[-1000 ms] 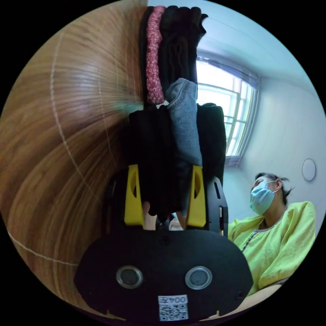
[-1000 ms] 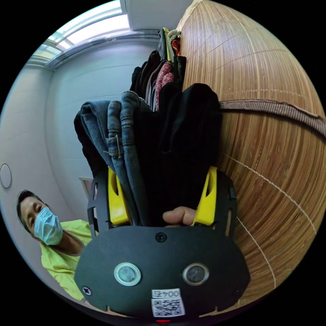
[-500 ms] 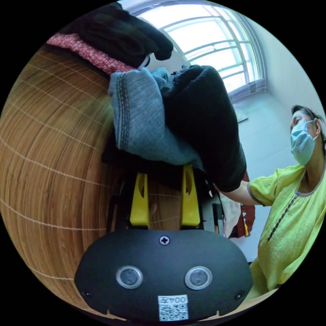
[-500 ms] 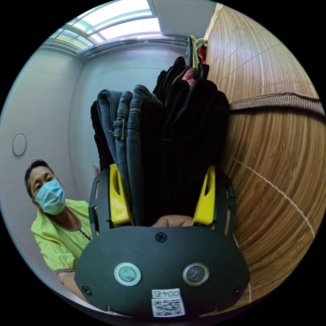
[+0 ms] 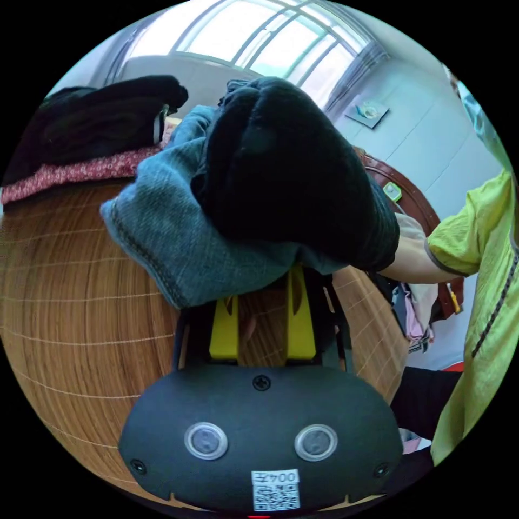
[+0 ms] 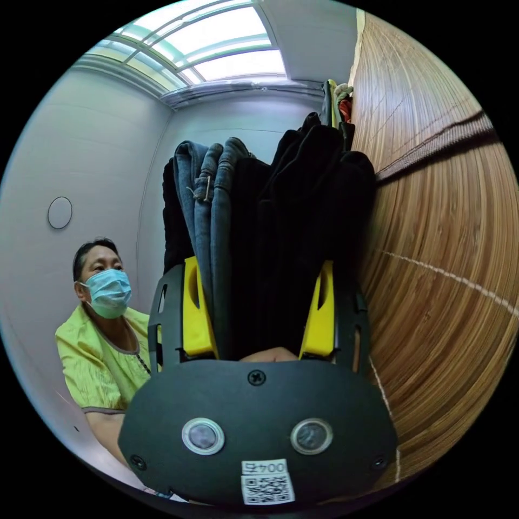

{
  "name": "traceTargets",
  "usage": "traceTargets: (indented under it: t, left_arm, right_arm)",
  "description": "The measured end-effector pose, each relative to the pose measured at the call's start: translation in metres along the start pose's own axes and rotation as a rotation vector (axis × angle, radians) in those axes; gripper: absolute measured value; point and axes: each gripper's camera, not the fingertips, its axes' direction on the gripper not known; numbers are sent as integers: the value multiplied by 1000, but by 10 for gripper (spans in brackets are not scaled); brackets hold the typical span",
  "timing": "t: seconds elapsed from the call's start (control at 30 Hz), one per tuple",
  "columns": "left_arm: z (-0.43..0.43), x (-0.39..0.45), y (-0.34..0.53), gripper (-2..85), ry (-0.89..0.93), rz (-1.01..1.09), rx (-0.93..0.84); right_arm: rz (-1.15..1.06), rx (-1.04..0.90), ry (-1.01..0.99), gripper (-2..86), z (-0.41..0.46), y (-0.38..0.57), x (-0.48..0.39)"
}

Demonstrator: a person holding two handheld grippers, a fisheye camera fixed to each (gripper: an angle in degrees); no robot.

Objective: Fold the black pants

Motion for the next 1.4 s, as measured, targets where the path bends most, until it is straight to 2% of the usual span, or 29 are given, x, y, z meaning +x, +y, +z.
traceTargets:
  t: [0.13,0.37,0.63,0.87,1.2,1.3,1.37,1.4]
  left_arm:
    - [0,29,-15,135,-85,61,18]
    - [16,44,-29,134,-82,118,23]
    - [25,77,-86,132,-140,283,23]
    - [30,64,-159,130,-168,336,40]
    - [43,-64,-305,130,-144,207,64]
    - [70,-116,-320,130,-139,120,12]
    - [78,-154,-317,127,-61,8,21]
    - [73,-176,-310,122,34,-71,61]
  right_arm:
    - [-37,21,-9,272,-3,16,-9]
    - [-70,51,10,271,-18,40,-20]
    - [-121,168,5,276,-35,57,-31]
    - [-191,187,50,280,-22,10,-49]
    - [-142,147,205,279,41,-146,-21]
    - [-32,195,334,275,55,-171,20]
    - [142,308,496,261,57,-174,57]
    - [175,333,501,258,55,-173,63]
